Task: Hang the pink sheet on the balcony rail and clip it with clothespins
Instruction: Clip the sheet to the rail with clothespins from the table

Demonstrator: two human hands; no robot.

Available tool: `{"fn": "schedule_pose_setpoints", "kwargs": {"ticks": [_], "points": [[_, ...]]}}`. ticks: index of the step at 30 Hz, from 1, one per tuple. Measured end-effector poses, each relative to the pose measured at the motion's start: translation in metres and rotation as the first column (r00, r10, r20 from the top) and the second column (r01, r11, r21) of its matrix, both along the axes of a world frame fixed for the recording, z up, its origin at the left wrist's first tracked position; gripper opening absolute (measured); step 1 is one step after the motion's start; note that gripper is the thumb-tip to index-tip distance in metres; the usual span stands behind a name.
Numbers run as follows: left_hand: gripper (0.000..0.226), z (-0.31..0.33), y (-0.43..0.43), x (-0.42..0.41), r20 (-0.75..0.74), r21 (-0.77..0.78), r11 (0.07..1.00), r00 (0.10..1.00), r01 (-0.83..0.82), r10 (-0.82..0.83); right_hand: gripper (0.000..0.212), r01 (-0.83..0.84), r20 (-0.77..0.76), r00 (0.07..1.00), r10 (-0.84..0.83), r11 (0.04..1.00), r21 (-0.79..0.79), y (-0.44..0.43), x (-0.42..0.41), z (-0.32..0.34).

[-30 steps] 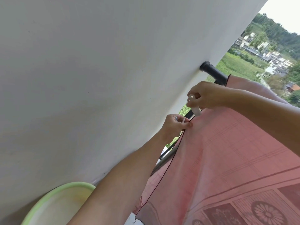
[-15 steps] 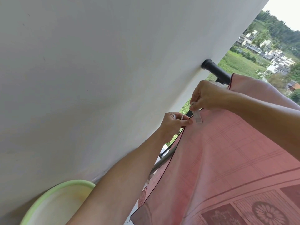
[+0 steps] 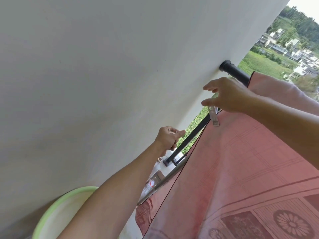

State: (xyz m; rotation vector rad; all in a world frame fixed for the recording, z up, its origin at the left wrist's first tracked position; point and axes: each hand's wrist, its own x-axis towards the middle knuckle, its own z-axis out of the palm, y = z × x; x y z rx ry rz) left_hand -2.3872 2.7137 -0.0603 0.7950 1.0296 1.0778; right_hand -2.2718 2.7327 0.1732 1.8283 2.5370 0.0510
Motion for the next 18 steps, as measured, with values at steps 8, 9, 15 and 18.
{"fn": "schedule_pose_setpoints", "kwargs": {"ticks": [8, 9, 15, 18], "points": [[0.010, -0.037, -0.056, -0.039, -0.142, -0.064, 0.966, 0.956, 0.250, -0.257, 0.016, -0.060, -0.293, 0.955, 0.052, 0.998, -0.021, -0.061, 0.014, -0.085], [0.014, -0.040, -0.062, -0.044, -0.174, -0.056, 0.959, 0.943, 0.277, -0.283, 0.015, -0.028, -0.317, 0.948, -0.001, 0.996, -0.089, -0.063, 0.019, -0.100], [0.026, -0.042, -0.089, -0.050, -0.056, -0.185, 0.944, 0.956, 0.272, -0.286, 0.010, 0.058, -0.463, 0.858, -0.223, 0.938, -0.343, -0.082, 0.047, -0.172], [0.026, -0.046, -0.100, -0.045, -0.076, -0.071, 0.946, 0.944, 0.316, -0.321, 0.014, 0.031, -0.546, 0.774, -0.320, 0.881, -0.472, -0.096, 0.053, -0.190]]}}
